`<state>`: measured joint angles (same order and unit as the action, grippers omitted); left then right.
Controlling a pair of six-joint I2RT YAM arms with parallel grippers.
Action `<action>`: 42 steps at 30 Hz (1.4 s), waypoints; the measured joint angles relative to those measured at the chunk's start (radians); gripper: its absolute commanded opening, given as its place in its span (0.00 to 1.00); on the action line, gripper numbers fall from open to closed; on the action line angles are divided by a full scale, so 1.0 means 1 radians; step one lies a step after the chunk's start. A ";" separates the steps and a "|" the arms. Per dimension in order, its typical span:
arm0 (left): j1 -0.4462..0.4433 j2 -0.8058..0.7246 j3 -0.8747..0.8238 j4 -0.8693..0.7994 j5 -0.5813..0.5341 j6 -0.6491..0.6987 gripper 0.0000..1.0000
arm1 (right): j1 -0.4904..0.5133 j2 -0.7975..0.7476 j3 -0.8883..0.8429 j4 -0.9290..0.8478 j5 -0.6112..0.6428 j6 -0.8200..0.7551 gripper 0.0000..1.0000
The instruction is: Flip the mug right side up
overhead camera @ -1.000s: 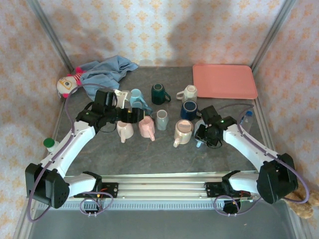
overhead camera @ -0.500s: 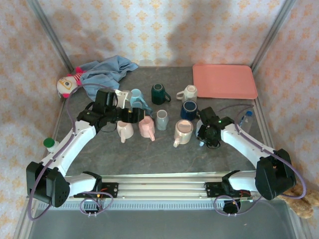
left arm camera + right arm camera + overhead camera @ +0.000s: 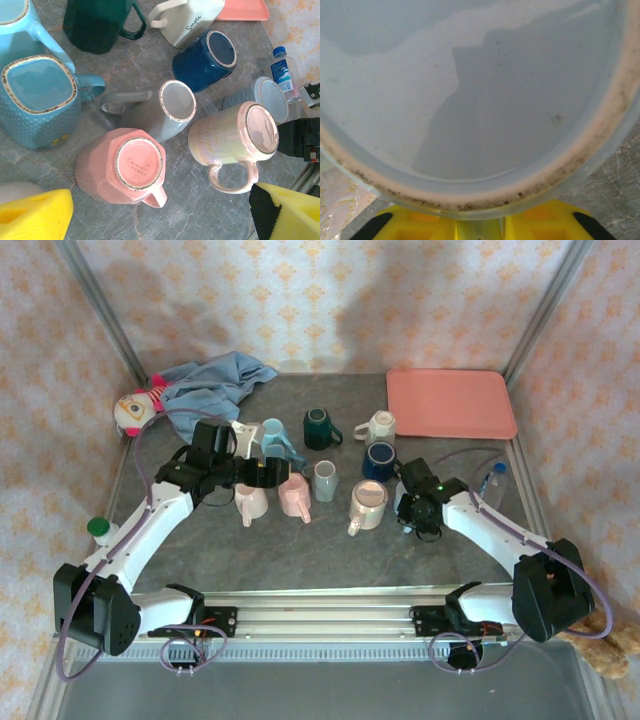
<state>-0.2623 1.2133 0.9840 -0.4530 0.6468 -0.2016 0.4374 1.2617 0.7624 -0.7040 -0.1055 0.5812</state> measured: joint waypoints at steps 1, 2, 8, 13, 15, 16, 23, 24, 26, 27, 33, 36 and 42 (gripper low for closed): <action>0.000 0.000 0.000 -0.001 0.000 0.000 0.92 | 0.002 -0.005 -0.004 0.003 0.007 -0.006 0.16; 0.000 0.000 0.000 -0.002 -0.001 0.000 0.92 | 0.002 -0.009 -0.006 0.003 0.012 -0.010 0.14; 0.000 0.000 0.000 -0.006 -0.005 -0.001 0.91 | 0.002 -0.044 -0.026 -0.006 0.030 -0.029 0.00; 0.000 0.001 0.006 -0.006 -0.007 -0.038 0.90 | 0.002 -0.078 -0.023 -0.040 0.031 -0.037 0.00; 0.000 0.001 0.011 -0.001 -0.004 -0.061 0.90 | 0.002 -0.079 -0.011 -0.064 0.029 -0.037 0.00; 0.000 0.001 0.012 0.005 0.000 -0.072 0.90 | 0.002 -0.079 -0.004 -0.074 0.029 -0.037 0.00; 0.000 -0.001 0.012 0.070 0.032 -0.189 0.91 | 0.002 -0.100 0.098 -0.135 0.027 -0.036 0.00; 0.000 -0.003 0.012 0.078 0.036 -0.209 0.90 | 0.002 -0.113 0.112 -0.141 0.027 -0.035 0.00; 0.000 -0.009 0.012 0.087 0.048 -0.246 0.90 | 0.002 -0.138 0.135 -0.150 0.027 -0.033 0.00; 0.000 -0.013 0.012 0.092 0.054 -0.271 0.90 | 0.002 -0.150 0.146 -0.157 0.027 -0.032 0.00; 0.000 -0.037 0.012 0.124 0.079 -0.388 0.86 | 0.002 -0.183 0.246 -0.208 0.024 -0.033 0.00; 0.000 -0.055 0.012 0.156 0.079 -0.444 0.85 | 0.002 -0.183 0.307 -0.222 0.018 -0.042 0.00; 0.000 -0.095 0.012 0.246 0.079 -0.564 0.84 | 0.002 -0.178 0.446 -0.222 -0.034 -0.063 0.00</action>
<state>-0.2623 1.1179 0.9962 -0.2070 0.7261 -0.7654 0.4397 1.0836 1.2087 -0.9260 -0.1398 0.5182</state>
